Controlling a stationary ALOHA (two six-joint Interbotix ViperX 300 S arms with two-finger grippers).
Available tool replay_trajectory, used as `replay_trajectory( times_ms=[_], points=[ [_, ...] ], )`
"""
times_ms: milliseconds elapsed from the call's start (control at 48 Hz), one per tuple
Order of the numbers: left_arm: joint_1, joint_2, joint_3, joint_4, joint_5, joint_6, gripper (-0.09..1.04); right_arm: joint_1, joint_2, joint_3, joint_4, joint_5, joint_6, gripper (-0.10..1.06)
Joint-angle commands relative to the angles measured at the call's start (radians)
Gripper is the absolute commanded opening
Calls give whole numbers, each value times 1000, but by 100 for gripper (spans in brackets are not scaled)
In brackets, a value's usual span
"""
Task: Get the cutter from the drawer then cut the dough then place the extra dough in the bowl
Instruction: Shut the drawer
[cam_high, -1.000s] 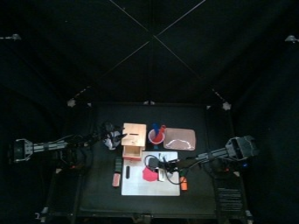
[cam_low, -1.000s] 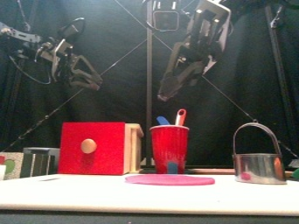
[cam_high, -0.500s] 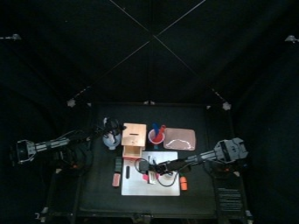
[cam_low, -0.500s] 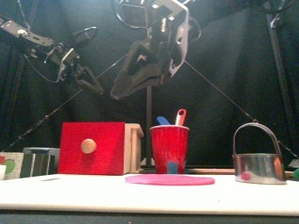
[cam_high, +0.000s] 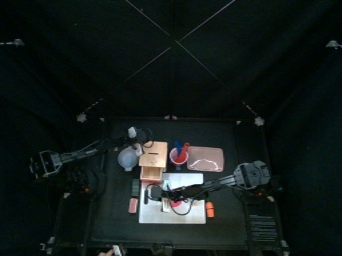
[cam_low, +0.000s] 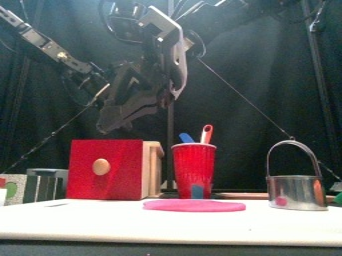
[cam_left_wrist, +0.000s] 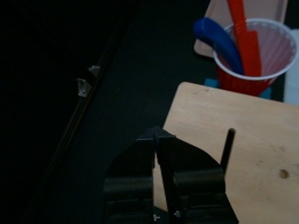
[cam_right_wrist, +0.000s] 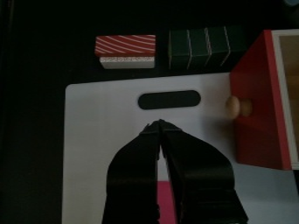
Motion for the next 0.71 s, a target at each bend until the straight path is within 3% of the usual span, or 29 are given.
replay_trajectory(
  times_ms=[21,375,708],
  points=[
    [23,66,-80,40,28,0,38,-11,-25,-11,2,-9,5,18],
    [75,192,-212,127,89,0,38,-26,18,-26,11,-61,9,18],
    [74,218,-213,133,137,2,38,-60,84,-84,11,-75,8,18]
  ],
)
